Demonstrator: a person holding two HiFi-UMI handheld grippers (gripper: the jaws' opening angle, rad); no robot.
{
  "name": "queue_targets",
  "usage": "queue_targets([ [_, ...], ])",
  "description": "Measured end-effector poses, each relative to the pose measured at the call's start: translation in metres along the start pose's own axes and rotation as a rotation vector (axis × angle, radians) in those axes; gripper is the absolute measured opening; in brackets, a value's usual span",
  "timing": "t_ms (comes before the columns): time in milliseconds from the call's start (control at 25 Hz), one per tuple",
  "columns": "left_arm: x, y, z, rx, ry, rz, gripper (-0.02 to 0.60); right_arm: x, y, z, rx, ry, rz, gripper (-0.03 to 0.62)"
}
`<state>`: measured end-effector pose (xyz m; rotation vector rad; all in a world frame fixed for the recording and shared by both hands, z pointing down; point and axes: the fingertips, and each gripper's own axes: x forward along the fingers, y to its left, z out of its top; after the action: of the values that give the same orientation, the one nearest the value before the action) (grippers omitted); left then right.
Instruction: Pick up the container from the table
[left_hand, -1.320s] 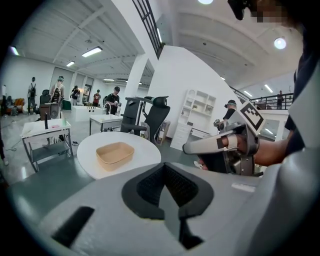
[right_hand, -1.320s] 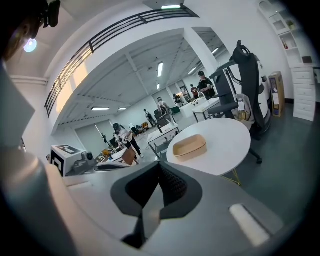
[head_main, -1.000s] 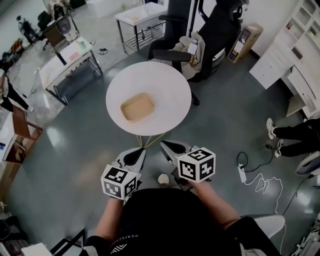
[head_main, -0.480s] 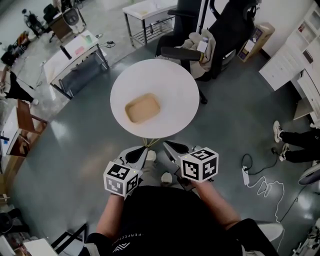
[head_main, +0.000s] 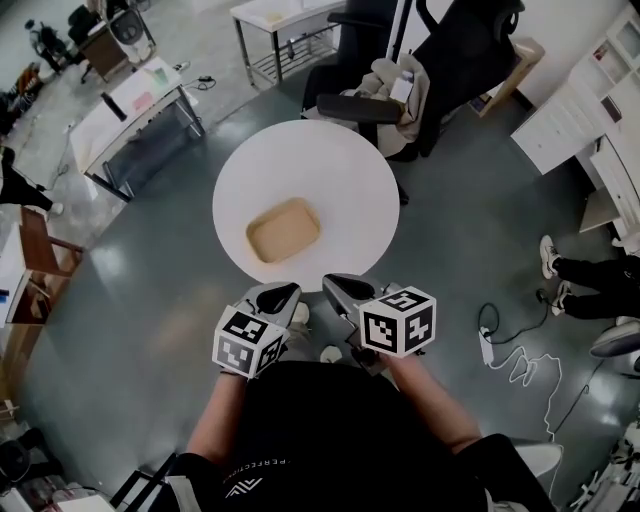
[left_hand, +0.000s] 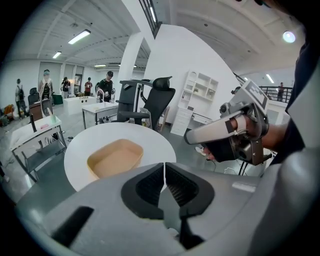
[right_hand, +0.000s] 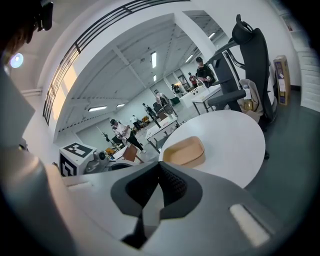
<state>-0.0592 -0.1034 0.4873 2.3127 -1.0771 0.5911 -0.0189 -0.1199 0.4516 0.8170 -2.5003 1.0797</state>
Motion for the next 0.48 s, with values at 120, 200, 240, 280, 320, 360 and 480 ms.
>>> queue_targets([
  [120, 0.007, 0.018, 0.006, 0.020, 0.030, -0.011, 0.009, 0.014, -0.004, 0.008, 0.015, 0.011, -0.013, 0.002],
  [200, 0.013, 0.028, 0.008, 0.025, 0.060, -0.021, 0.007, 0.022, -0.009, 0.013, 0.026, 0.020, -0.024, 0.002],
  [240, 0.016, 0.033, 0.008, 0.029, 0.078, -0.028, 0.006, 0.026, -0.012, 0.016, 0.034, 0.022, -0.030, 0.002],
  [280, 0.019, 0.037, 0.008, 0.035, 0.096, -0.035, 0.006, 0.031, -0.016, 0.018, 0.043, 0.024, -0.038, 0.002],
  [320, 0.022, 0.042, 0.007, 0.042, 0.114, -0.041, 0.008, 0.035, -0.019, 0.020, 0.052, 0.025, -0.047, 0.002],
  [360, 0.024, 0.047, 0.007, 0.050, 0.130, -0.047, 0.008, 0.039, -0.023, 0.022, 0.060, 0.026, -0.055, 0.002],
  [480, 0.031, 0.062, 0.002, 0.076, 0.174, -0.057, 0.014, 0.049, -0.031, 0.025, 0.080, 0.038, -0.077, 0.002],
])
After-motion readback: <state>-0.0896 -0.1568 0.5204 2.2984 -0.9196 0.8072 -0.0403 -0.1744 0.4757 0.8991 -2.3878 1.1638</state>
